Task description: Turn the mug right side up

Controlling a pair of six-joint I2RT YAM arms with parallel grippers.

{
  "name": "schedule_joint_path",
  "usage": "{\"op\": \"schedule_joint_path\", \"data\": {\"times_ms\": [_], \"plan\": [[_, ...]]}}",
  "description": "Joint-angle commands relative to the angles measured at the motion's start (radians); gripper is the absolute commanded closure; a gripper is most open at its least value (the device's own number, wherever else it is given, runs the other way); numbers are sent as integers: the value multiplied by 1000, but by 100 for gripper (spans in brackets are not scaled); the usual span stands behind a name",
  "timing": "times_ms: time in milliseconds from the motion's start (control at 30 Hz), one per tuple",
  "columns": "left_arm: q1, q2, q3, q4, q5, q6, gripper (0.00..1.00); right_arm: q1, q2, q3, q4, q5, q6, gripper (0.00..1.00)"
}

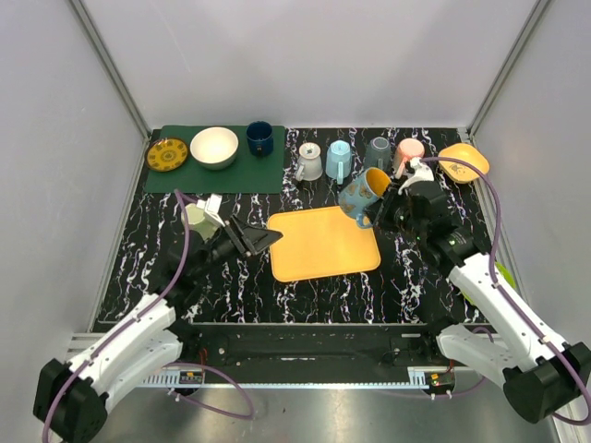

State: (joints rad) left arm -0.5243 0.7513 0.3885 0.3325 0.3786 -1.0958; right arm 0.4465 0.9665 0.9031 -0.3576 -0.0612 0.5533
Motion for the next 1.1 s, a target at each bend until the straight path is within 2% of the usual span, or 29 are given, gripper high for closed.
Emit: {"op": "schedule_joint_path", "data": {"times_ms": [0,200,300,433,667,1067], "plan": [[4,-85,33,-220,-127,128,45,-6,11,62,-7,346,-104,100],[4,-99,59,-383,-202,192,45,35,109,25,63,440,-161,100],[4,-104,56,-403,-208,201,46,103,198,39,92,536,-217,100],[4,-139,56,-449,-239,220,46,127,280,49,135,569,-253,100],[4,-194,43,-494,-265,234,46,127,386,60,209,528,-268,100],[4,-194,3,-480,-247,214,46,129,535,63,318,436,-251,100]]}}
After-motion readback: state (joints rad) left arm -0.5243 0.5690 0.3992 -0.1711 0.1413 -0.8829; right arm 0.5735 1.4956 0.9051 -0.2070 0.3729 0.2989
